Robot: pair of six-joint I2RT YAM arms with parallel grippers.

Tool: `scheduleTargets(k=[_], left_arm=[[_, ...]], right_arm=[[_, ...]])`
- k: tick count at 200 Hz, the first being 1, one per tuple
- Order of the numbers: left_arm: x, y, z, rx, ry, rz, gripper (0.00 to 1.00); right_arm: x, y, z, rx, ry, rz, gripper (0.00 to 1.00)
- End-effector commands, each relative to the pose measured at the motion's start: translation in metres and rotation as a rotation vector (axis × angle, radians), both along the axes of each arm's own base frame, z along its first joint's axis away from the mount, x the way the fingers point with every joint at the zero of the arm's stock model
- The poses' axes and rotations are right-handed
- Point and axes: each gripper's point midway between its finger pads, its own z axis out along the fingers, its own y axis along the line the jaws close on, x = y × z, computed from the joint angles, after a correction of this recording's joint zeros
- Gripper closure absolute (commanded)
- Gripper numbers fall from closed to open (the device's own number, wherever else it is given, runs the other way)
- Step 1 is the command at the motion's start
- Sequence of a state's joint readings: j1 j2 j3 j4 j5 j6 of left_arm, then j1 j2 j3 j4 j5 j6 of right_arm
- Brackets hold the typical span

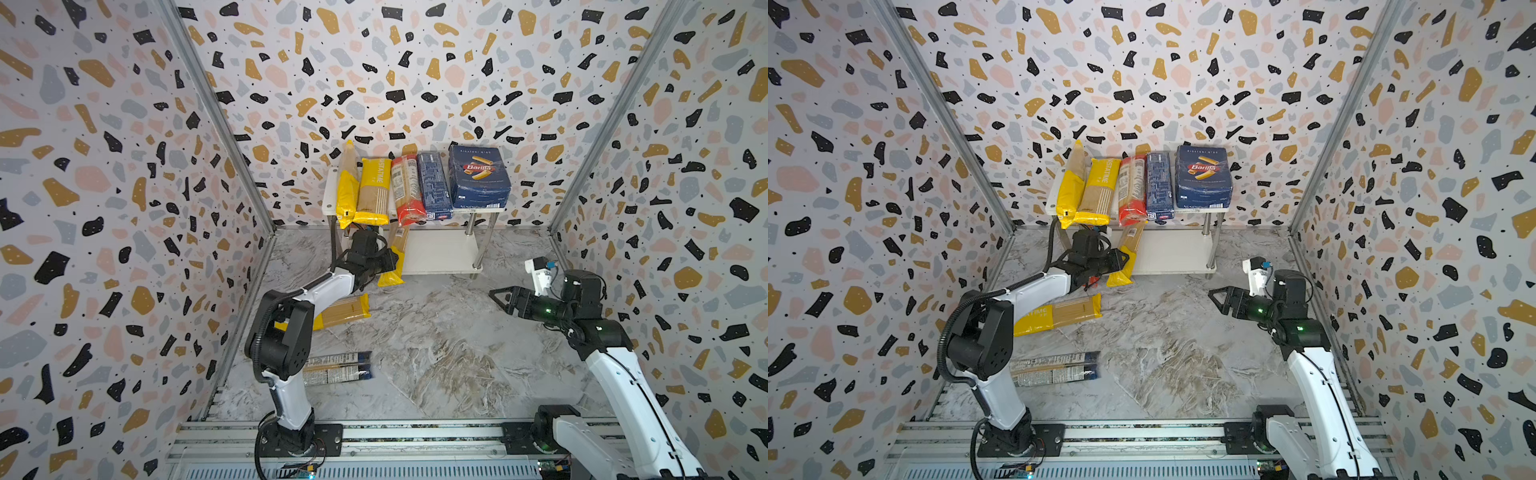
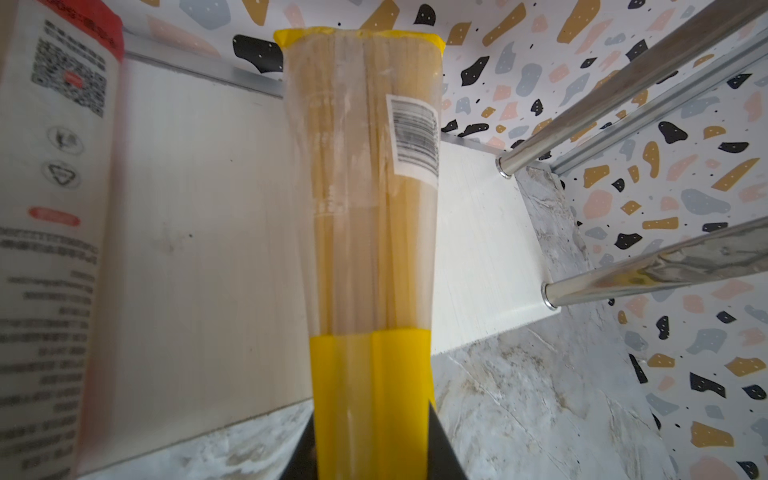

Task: Place and organize the pasta boxes and bags onto the shelf
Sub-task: 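Lift the yellow-banded bag upright and carry it to the lower shelf beside the red bag, then open the left gripper and withdraw it from the standing bag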

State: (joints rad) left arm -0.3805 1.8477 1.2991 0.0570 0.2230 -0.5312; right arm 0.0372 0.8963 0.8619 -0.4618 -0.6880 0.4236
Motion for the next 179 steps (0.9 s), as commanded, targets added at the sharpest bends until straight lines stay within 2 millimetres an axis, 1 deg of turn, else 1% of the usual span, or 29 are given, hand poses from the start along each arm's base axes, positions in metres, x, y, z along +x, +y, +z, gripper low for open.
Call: scheduleTargets(k=[1,20,48,64,82,97,102,123,134,147,166,179], left_arm=[[0.028,0.005,0.051,0.001,-0.186,0.045,1.0],[0.032,0.011,0.045,0.024,-0.185,0.078,1.0],[0.033,0.013,0.034,0.037,-0.17,0.094,1.0],[0.032,0.015,0.032,0.035,-0.171,0.102,0.82],[0.032,0.015,0.032,0.029,-0.175,0.108,0.71],[0.034,0.013,0.031,0.025,-0.176,0.104,0.58],[0.035,0.013,0.031,0.024,-0.175,0.103,0.56],[0.041,0.01,0.029,0.018,-0.174,0.1,0.6],[0.043,0.008,0.027,0.014,-0.173,0.098,0.67],[0.047,0.007,0.026,0.01,-0.177,0.101,0.7],[0.052,0.003,0.023,0.005,-0.174,0.093,0.81],[0.056,0.001,0.02,0.002,-0.171,0.091,0.84]], right_arm=[[-0.004,-0.002,0.008,-0.004,-0.028,0.0,0.17],[-0.005,-0.003,0.007,-0.003,-0.024,-0.003,0.17],[-0.005,-0.004,0.006,0.0,-0.024,-0.004,0.17],[-0.005,-0.005,0.007,0.002,-0.024,-0.004,0.17],[-0.006,-0.005,0.007,0.0,-0.026,-0.004,0.17],[-0.007,-0.005,0.007,0.0,-0.023,-0.005,0.17],[-0.007,-0.005,0.007,0.0,-0.022,-0.007,0.17],[-0.008,-0.007,0.007,-0.003,-0.023,-0.012,0.17],[-0.008,-0.008,0.006,-0.007,-0.019,-0.017,0.17],[-0.008,-0.009,0.007,-0.013,-0.02,-0.022,0.16],[-0.007,-0.011,0.007,-0.022,-0.019,-0.03,0.16],[-0.007,-0.012,0.006,-0.024,-0.016,-0.035,0.17]])
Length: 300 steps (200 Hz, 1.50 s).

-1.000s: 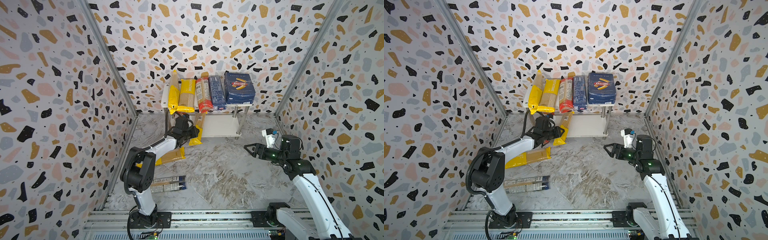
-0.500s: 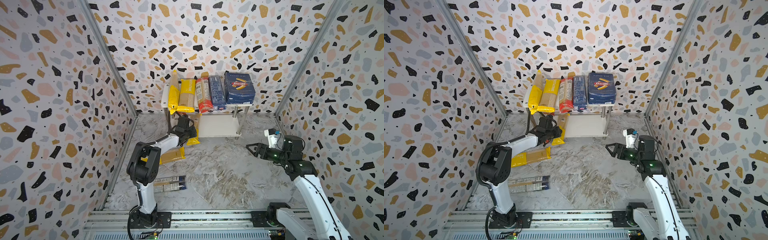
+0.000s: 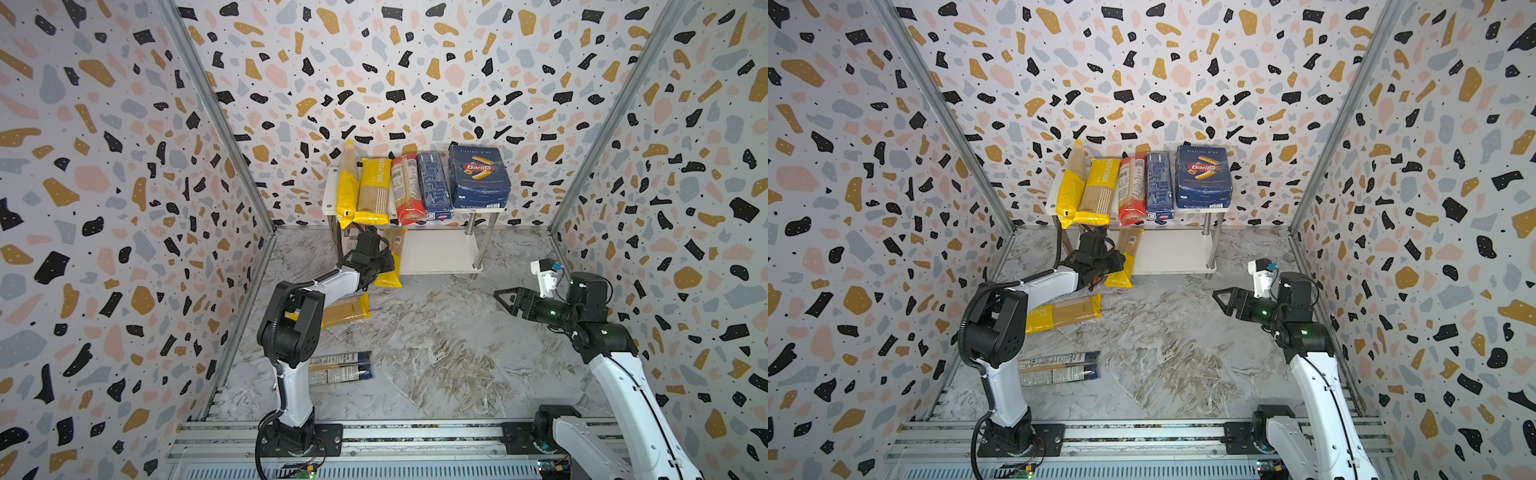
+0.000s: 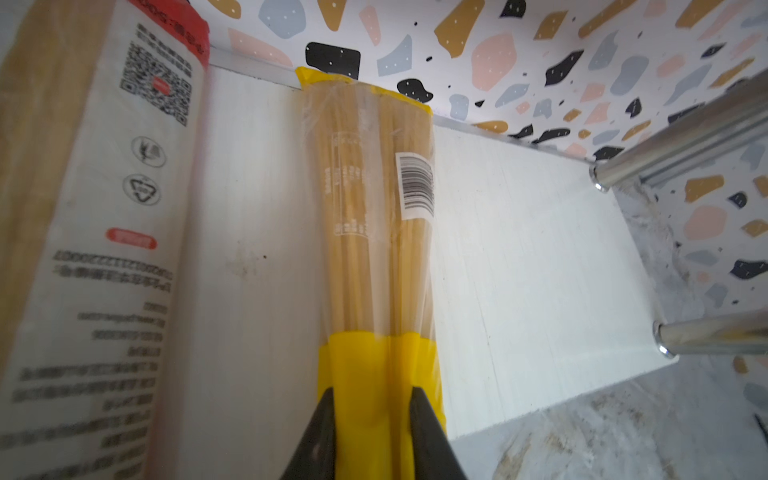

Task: Place and organize the pasta boxes and bags onto the shelf
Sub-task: 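Open the left gripper and withdraw it from the standing bag, then lower the right gripper onto the white-and-blue spaghetti bag and grasp it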

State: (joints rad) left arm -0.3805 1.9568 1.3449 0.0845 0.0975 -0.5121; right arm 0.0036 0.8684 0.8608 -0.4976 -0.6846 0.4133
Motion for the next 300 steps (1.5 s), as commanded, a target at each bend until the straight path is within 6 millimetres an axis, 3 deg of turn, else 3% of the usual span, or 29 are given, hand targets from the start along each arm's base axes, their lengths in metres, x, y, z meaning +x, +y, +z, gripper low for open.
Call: scheduleTargets(k=[1,33,74,83,109,150,185,204,222,274,300], left_arm=[[0.03,-0.012,0.054,-0.083,-0.173,-0.011,0.84],[0.033,-0.014,0.052,-0.083,-0.162,-0.019,0.81],[0.007,-0.01,0.065,-0.091,-0.165,-0.047,0.2],[-0.003,-0.007,0.068,-0.101,-0.168,-0.051,0.14],[-0.034,-0.002,0.074,-0.137,-0.159,-0.073,0.12],[-0.093,0.01,0.062,-0.177,-0.107,-0.078,0.12],[-0.145,0.028,0.067,-0.175,-0.123,-0.059,0.1],[-0.172,0.041,0.066,-0.146,-0.112,-0.032,0.1],[-0.196,0.066,0.067,-0.109,-0.097,0.05,0.1],[-0.257,0.156,0.106,-0.062,-0.155,0.384,0.04],[-0.275,0.171,0.115,-0.031,-0.148,0.408,0.03]], right_arm=[[-0.003,-0.003,0.006,-0.016,-0.018,-0.003,0.17],[-0.001,-0.004,0.005,-0.017,-0.016,-0.008,0.17],[-0.002,-0.003,0.006,-0.011,-0.02,0.001,0.16],[-0.003,-0.002,0.006,-0.007,-0.022,0.005,0.16],[-0.006,0.0,0.003,0.008,-0.022,0.011,0.16],[-0.014,0.005,0.001,0.025,-0.026,0.037,0.16],[-0.021,0.021,-0.007,0.026,-0.019,0.08,0.16],[-0.024,0.04,-0.015,0.001,-0.012,0.125,0.15],[-0.03,0.067,-0.025,-0.037,0.002,0.186,0.14],[-0.054,0.165,-0.072,-0.145,0.049,0.411,0.12],[-0.062,0.21,-0.09,-0.192,0.055,0.511,0.12]])
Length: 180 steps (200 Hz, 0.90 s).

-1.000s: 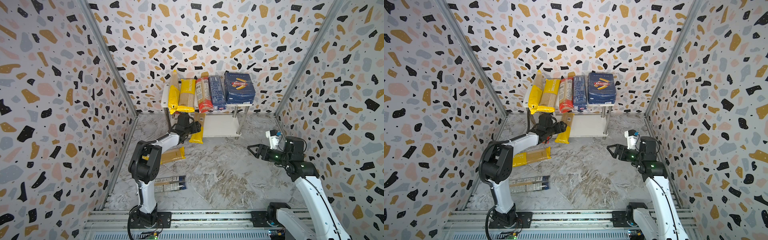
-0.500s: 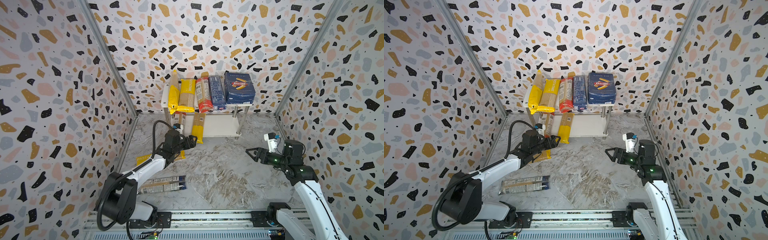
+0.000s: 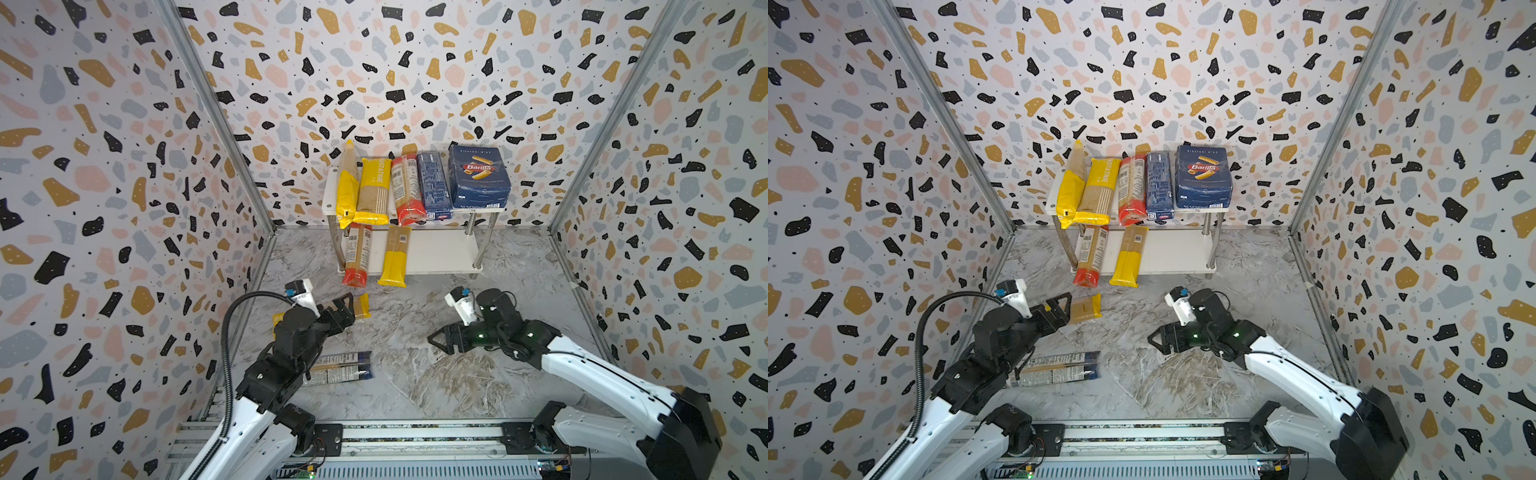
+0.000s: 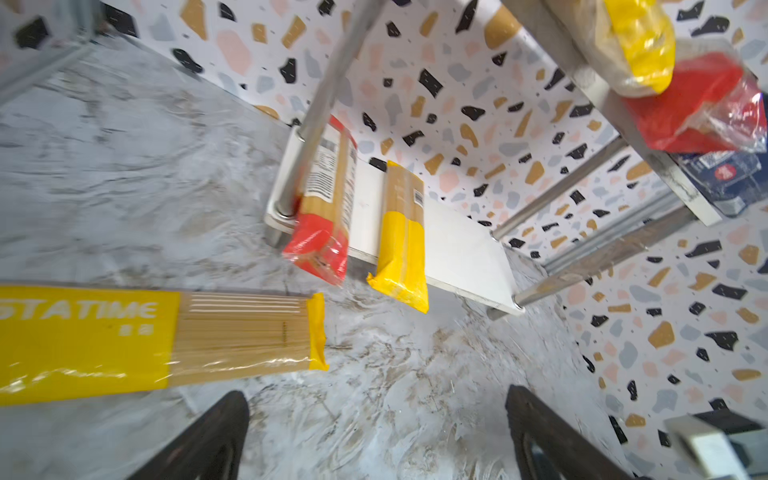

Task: Place and organize the pasta boxes and bags onto the shelf
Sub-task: 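Lower the right gripper onto the white-and-blue spaghetti bag and grasp it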

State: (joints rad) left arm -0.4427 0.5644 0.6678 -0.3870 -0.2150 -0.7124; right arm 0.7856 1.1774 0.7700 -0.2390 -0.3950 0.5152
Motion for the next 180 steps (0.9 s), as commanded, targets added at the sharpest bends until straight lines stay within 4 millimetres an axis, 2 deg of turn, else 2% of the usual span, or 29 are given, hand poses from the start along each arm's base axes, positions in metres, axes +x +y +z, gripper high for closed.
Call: scheduleTargets(k=[1,28,57,82,106,150,180], left_arm=[[-0.017,0.028,-0.011,0.071,0.09,0.102,0.03],[-0.031,0.032,0.002,0.043,0.068,0.091,0.03],[-0.05,0.042,0.034,0.034,0.019,0.094,0.01],[-0.061,0.036,0.063,0.018,-0.01,0.029,0.01],[-0.068,0.033,0.08,0.018,-0.024,-0.01,0.01],[-0.081,0.041,0.122,0.028,-0.09,-0.005,0.01],[-0.082,0.041,0.133,0.025,-0.112,-0.012,0.01]], right_arm=[[0.011,0.036,0.007,0.009,-0.076,0.022,0.12],[0.011,0.069,-0.006,-0.02,-0.094,0.096,0.12],[0.014,0.097,-0.02,-0.042,-0.118,0.17,0.11],[0.013,0.126,-0.033,-0.085,-0.152,0.24,0.1],[0.011,0.149,-0.046,-0.109,-0.182,0.297,0.08],[-0.012,0.188,-0.053,-0.108,-0.293,0.462,0.06],[-0.031,0.21,-0.054,-0.088,-0.352,0.557,0.05]])
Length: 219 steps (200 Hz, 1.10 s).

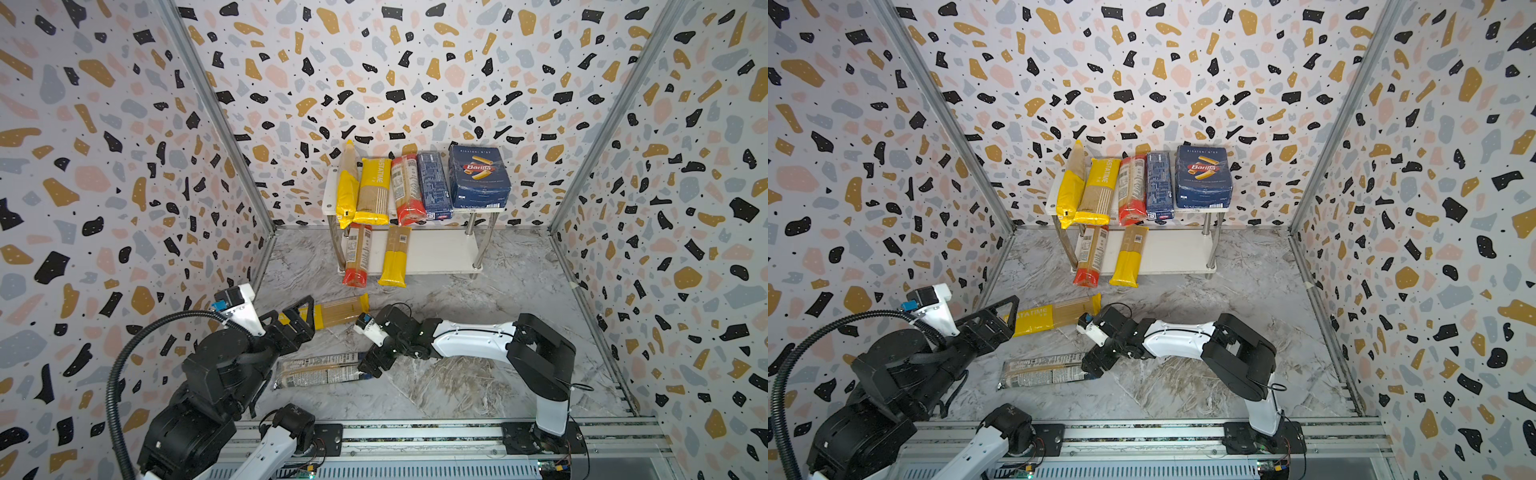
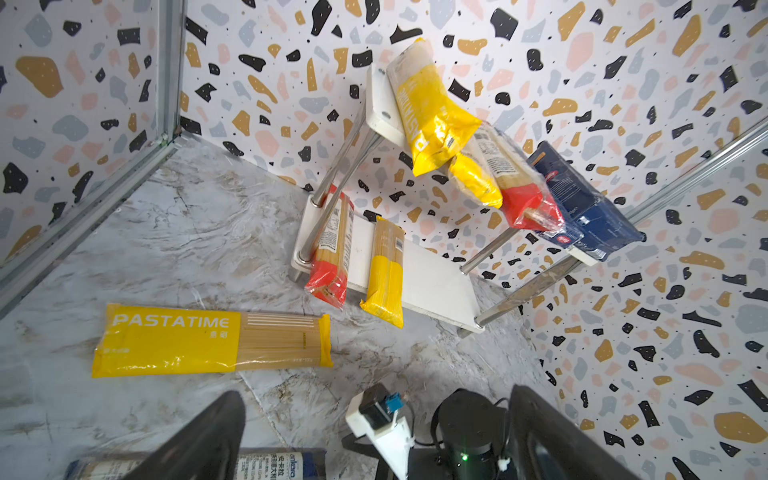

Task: Place and organize the pasta boxes and bags onto the shelf
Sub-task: 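Lower the right gripper onto the white-and-blue spaghetti bag and grasp it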

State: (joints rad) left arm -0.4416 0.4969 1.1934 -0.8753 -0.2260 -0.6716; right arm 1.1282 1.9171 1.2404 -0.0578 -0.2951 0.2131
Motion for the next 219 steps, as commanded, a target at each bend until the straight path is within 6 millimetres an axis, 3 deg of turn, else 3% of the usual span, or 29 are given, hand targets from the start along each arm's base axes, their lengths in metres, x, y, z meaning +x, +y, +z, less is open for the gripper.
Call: scheduleTargets(k=[1,61,99,135,190,206,219], left_arm=[[-0.002,0.001,0.006,0.031,-0.009,-0.009,0.01],[-0.01,0.008,0.023,0.026,-0.05,0.002,0.01],[-0.018,0.014,0.034,-0.009,-0.079,0.005,0.0],[-0.022,0.019,0.032,-0.045,-0.086,0.007,0.0],[-0.025,0.026,0.031,-0.096,-0.094,0.011,0.0],[-0.023,0.021,0.029,-0.094,-0.087,-0.005,0.0],[-0.021,0.016,0.027,-0.091,-0.083,-0.015,0.0]], right_arm=[[-0.007,0.025,0.025,0.07,-0.1,0.098,0.05],[-0.024,0.068,-0.003,-0.008,-0.177,0.197,0.04],[-0.017,0.09,-0.015,-0.049,-0.229,0.215,0.04],[-0.013,0.105,-0.029,-0.089,-0.252,0.237,0.04],[-0.019,0.1,-0.057,-0.212,-0.309,0.259,0.06],[-0.011,0.095,-0.062,-0.247,-0.322,0.22,0.13],[-0.009,0.089,-0.068,-0.273,-0.31,0.21,0.28]])
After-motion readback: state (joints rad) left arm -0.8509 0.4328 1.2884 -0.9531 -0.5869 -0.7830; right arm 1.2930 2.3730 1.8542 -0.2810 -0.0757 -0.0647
